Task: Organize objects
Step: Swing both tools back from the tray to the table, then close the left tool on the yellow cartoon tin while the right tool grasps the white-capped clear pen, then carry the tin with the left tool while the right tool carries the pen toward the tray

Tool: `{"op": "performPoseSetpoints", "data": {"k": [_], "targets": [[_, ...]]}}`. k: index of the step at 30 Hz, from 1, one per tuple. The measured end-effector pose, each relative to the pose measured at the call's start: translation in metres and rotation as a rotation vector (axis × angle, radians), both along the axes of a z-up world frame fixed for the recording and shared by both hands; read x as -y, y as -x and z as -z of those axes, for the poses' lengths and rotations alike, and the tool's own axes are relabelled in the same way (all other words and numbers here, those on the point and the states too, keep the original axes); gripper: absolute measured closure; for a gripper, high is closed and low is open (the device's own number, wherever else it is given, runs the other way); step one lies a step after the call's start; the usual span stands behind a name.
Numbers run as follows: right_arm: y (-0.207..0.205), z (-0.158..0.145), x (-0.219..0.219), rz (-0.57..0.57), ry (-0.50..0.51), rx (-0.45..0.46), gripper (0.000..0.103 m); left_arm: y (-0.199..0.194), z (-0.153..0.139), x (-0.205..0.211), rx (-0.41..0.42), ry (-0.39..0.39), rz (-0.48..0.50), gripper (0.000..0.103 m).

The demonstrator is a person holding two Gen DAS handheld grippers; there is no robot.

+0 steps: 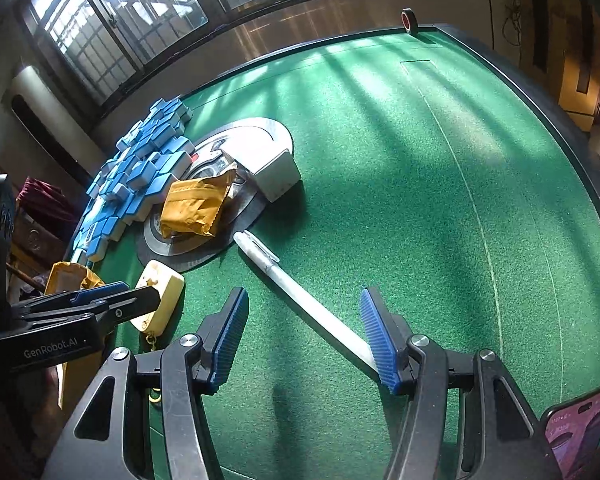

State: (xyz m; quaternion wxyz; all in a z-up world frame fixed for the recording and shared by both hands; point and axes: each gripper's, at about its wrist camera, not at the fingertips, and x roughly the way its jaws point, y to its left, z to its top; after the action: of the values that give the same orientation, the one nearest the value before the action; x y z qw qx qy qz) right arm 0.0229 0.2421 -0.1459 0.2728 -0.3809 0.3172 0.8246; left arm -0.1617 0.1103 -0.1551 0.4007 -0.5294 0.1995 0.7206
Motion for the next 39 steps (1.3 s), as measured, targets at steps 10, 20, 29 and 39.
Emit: {"op": "performPoseSetpoints", "data": {"k": [10,20,29,39], "targets": [[-0.001,0.008,0.001,0.015,0.010,0.020,0.050,-0.017,0.015,-0.012,-0.108,0.107,0.071,0.041],[0.011,0.009,0.018,-0.055,-0.081,0.074,0.077,-0.025,0.014,0.026,-0.054,0.094,0.029,0.058],[0.027,0.011,0.044,-0.193,-0.127,0.105,0.096,-0.074,0.013,0.080,-0.021,0.044,0.024,0.058],[0.030,0.011,0.051,-0.191,-0.168,0.128,0.095,-0.070,0.016,0.087,-0.028,0.007,-0.009,0.058]]}}
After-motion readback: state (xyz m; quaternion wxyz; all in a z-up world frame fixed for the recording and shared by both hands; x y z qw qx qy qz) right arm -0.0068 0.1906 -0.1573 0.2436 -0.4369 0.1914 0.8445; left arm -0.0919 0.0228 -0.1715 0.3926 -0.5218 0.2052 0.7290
